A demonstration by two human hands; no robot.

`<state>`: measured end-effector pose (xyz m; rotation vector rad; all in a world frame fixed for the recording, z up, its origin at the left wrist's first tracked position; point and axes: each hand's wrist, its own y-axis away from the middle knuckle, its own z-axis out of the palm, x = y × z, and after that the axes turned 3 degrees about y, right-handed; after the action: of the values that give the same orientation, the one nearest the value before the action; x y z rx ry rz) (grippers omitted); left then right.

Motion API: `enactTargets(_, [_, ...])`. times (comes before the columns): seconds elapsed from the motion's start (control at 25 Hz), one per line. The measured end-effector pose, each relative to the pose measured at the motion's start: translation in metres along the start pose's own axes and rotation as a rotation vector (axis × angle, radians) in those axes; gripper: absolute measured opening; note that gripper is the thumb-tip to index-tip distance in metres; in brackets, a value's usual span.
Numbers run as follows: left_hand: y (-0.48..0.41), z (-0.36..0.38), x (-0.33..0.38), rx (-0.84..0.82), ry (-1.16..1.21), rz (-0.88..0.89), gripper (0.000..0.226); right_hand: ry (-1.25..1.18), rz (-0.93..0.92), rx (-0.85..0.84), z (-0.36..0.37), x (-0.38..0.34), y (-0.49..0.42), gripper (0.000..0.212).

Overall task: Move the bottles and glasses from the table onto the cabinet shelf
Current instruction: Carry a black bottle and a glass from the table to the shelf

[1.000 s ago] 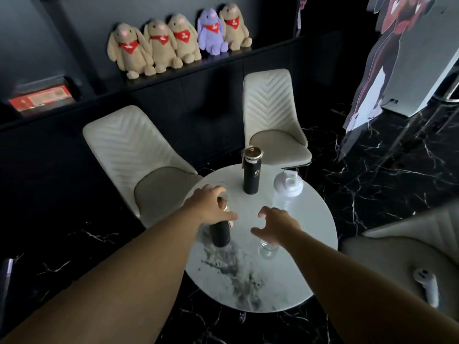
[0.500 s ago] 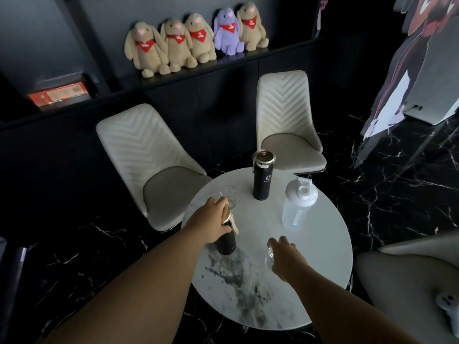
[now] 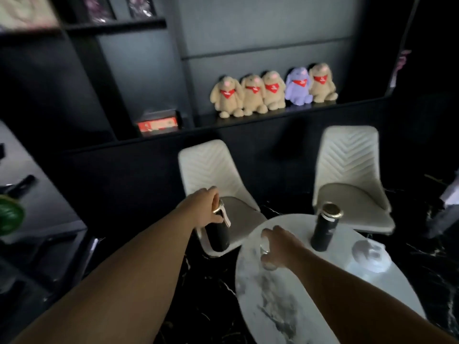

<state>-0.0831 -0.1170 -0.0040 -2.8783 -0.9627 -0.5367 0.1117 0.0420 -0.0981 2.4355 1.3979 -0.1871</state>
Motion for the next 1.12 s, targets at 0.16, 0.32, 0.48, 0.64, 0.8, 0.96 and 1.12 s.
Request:
enactTargets(0.16, [0.010, -0.086, -0.073, 0.121, 0.008, -0.152, 0.049, 0.078, -0.203, 0.036, -0.047, -0.100, -0.059, 0.043])
enactTargets(0.32, [0.009, -0.157, -0.166, 0.187, -0.015, -0.231, 0.048, 0.016, -0.282, 0.118, -0.081, -0.203, -0.130, 0.056])
enactTargets(0.48, [-0.007, -0.225, -0.270, 0.229, -0.034, -0.293, 0.052, 0.016, -0.344, 0.121, -0.107, -0.316, -0.213, 0.051])
enactTargets(0.64, [-0.025, -0.293, -0.368, 0.294, -0.049, -0.331, 0.054, -0.017, -0.410, 0.152, -0.134, -0.436, -0.289, 0.051])
enactTargets(0.8, [-0.045, -0.343, -0.456, 0.370, -0.038, -0.371, 0.051, -0.087, -0.475, 0.135, -0.145, -0.528, -0.360, 0.042])
enactTargets(0.96, [-0.072, -0.364, -0.543, 0.465, 0.044, -0.439, 0.052, -0.096, -0.519, 0.089, -0.137, -0.591, -0.437, 0.041])
enactTargets(1.12, [-0.126, -0.374, -0.623, 0.499, 0.098, -0.511, 0.064, -0.059, -0.558, 0.053, -0.119, -0.639, -0.535, 0.057])
